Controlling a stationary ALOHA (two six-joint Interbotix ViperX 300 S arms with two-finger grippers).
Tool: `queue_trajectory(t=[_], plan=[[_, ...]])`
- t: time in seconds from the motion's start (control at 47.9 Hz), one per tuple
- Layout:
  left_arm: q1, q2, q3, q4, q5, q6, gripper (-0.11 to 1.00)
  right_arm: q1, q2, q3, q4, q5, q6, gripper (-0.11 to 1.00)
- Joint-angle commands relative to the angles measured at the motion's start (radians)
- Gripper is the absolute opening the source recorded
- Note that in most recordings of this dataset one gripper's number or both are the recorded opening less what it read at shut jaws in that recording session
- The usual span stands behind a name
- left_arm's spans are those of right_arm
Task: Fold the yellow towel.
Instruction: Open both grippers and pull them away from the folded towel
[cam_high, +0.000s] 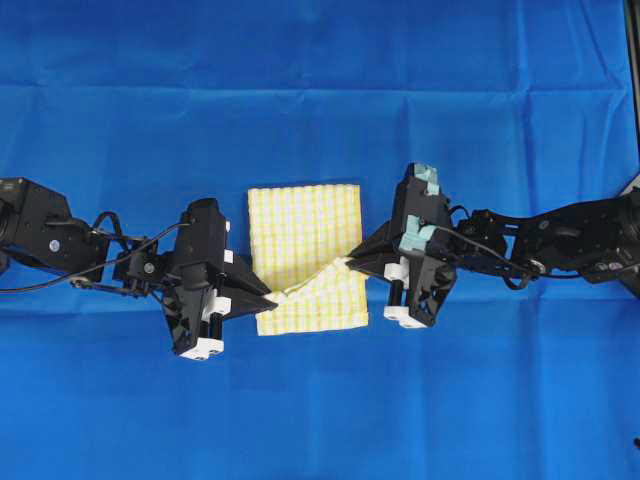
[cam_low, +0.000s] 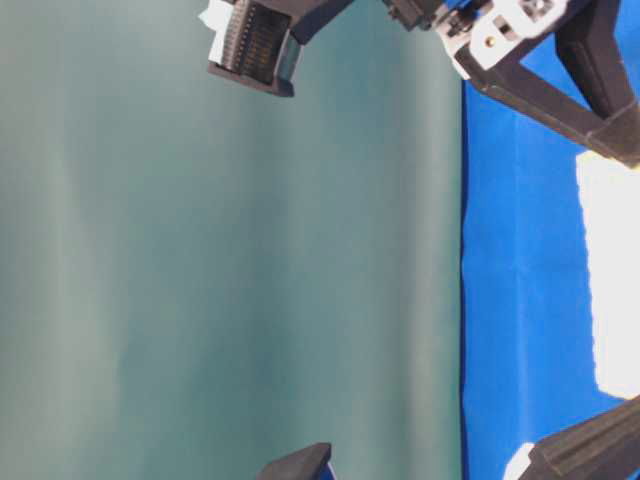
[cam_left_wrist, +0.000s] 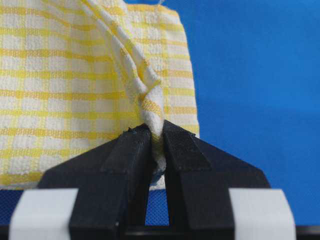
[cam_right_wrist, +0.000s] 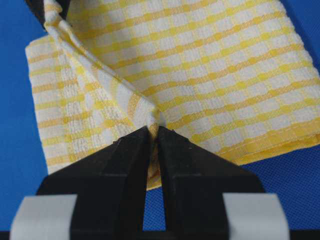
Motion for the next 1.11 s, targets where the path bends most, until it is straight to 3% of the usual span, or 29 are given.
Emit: queue_trajectory(t=[0.0,0.355,0.46,0.648,0.857,1.087], plan=[[-0.005,-0.014,-0.006,0.003,0.000,0.002,0.03,0.008,-0.011,-0.012,0.003,-0.008,-0.003,0.06],[0.008,-0.017,-0.021,0.003,0.021,0.003,0.04,0.011,-0.011,-0.031,0.003,0.017,-0.005,0.08],[0.008,-0.023,-0.031,0.003,0.051,-0.005,0.11,0.015,-0.014,-0.043,0.002,0.029,-0.009,0.31],[0.000,-0.112,-0.035,0.003,0.152,0.002,0.52,0.032,-0.071,-0.043,-0.014,0.038,-0.026,0.81],[-0.003,-0.275,-0.023,0.011,0.247,0.014,0.48,0.034,-0.230,-0.005,-0.021,0.078,-0.083,0.75],[-0.003,-0.451,0.048,0.011,0.293,0.048,0.48,0.032,-0.459,0.109,-0.021,0.094,-0.179,0.74]])
